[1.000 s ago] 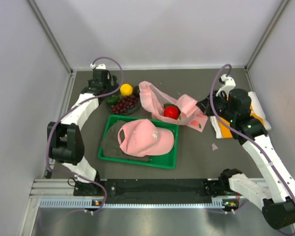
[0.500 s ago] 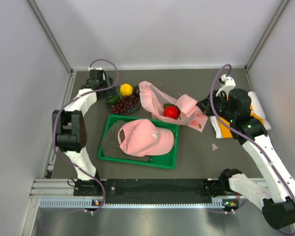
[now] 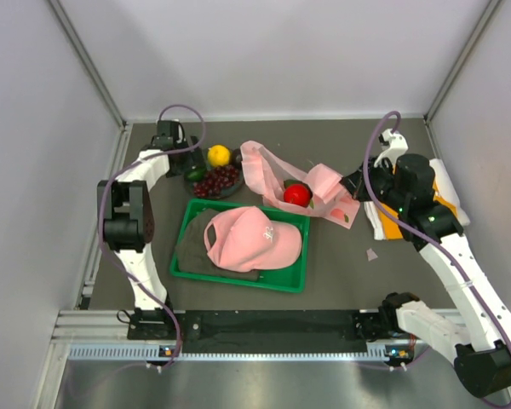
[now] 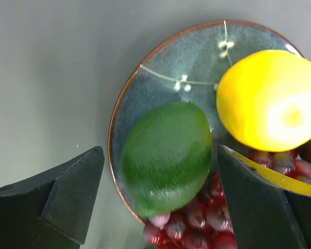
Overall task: Place the fruits into the plastic bag
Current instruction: Pick up the fake fruit from the plate.
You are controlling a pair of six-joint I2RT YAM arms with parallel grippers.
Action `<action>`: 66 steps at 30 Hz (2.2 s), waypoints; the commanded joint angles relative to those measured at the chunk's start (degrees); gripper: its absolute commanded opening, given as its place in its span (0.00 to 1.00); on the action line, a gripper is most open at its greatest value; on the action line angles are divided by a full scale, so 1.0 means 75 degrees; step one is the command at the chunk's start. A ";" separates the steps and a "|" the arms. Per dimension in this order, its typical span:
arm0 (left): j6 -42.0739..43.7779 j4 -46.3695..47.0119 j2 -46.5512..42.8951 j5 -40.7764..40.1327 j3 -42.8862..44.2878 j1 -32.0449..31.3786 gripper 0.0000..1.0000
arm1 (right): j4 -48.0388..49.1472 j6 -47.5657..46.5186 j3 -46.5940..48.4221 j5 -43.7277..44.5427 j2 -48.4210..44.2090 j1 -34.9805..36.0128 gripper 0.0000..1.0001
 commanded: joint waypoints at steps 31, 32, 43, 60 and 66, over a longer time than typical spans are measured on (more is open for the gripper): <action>-0.0132 -0.0306 0.0178 0.0117 0.0125 0.0150 0.65 | 0.0140 -0.0018 0.0053 0.0084 -0.0105 -0.0039 0.00; -0.0144 -0.0317 0.0143 0.0129 0.0090 0.0150 0.60 | 0.0140 -0.0018 0.0042 0.0096 -0.0128 -0.0051 0.00; -0.0214 -0.0411 -0.1004 -0.0233 -0.0332 0.0150 0.54 | 0.0128 -0.0006 0.0018 0.0072 -0.0187 -0.0039 0.00; -0.0390 0.0302 -0.3043 0.1418 -0.1140 -0.0037 0.52 | 0.0280 0.0076 -0.0041 -0.0045 -0.0210 -0.0051 0.00; -0.0308 0.0385 -0.3677 0.1489 -0.1070 -0.0775 0.52 | 0.0316 0.0146 -0.0029 -0.0092 -0.0187 -0.0051 0.00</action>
